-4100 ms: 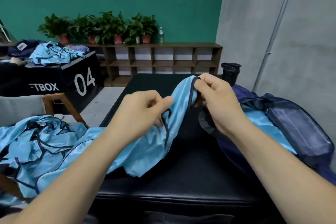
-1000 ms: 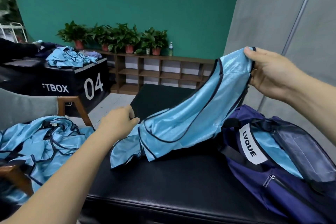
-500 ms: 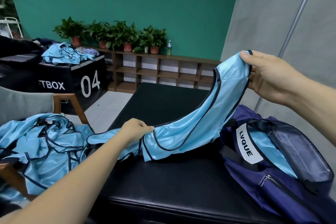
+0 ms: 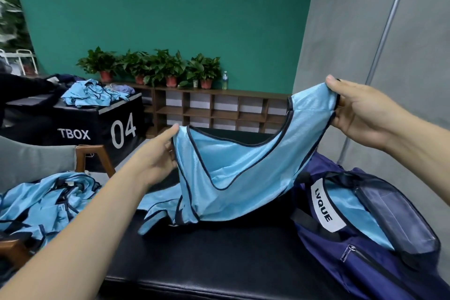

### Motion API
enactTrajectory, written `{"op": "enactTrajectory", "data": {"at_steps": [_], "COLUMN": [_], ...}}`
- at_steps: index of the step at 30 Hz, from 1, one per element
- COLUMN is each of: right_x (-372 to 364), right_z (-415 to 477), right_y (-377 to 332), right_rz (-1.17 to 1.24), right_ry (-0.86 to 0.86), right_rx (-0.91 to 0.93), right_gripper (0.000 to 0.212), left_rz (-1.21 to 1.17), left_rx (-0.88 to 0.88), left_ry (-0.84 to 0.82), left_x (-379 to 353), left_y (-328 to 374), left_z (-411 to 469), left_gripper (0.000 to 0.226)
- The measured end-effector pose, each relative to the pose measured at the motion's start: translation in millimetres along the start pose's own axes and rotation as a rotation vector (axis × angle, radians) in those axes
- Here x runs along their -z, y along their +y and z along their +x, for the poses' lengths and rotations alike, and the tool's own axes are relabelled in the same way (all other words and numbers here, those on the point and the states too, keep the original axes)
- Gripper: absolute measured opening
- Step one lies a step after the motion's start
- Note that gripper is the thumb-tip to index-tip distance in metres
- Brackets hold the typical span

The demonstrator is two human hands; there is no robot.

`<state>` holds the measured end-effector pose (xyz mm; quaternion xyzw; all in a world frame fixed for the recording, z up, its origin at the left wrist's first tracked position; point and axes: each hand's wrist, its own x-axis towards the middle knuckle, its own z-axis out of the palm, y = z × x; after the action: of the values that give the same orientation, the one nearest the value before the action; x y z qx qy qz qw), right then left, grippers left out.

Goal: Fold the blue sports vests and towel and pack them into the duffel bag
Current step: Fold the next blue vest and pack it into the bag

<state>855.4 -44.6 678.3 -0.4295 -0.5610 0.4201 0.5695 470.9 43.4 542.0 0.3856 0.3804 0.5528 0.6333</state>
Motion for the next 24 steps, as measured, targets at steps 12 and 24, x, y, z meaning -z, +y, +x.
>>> {"op": "enactTrajectory", "data": {"at_steps": [12, 24], "right_x": [7.9, 1.0], "right_z": [-21.6, -60.9], "right_y": [-79.2, -154.8], "right_rz": [0.094, 0.004], "right_ry": [0.008, -0.103], "right_rx": [0.168, 0.421], "right_gripper": [0.023, 0.056], "left_rz": [0.08, 0.175], "left_rx": [-0.394, -0.714], "left_ry": [-0.063, -0.258], "left_x": [-13.4, -49.9], "left_y": [166.1, 256.0], "left_z": [-69.0, -159.4], "left_gripper": [0.052, 0.053]}}
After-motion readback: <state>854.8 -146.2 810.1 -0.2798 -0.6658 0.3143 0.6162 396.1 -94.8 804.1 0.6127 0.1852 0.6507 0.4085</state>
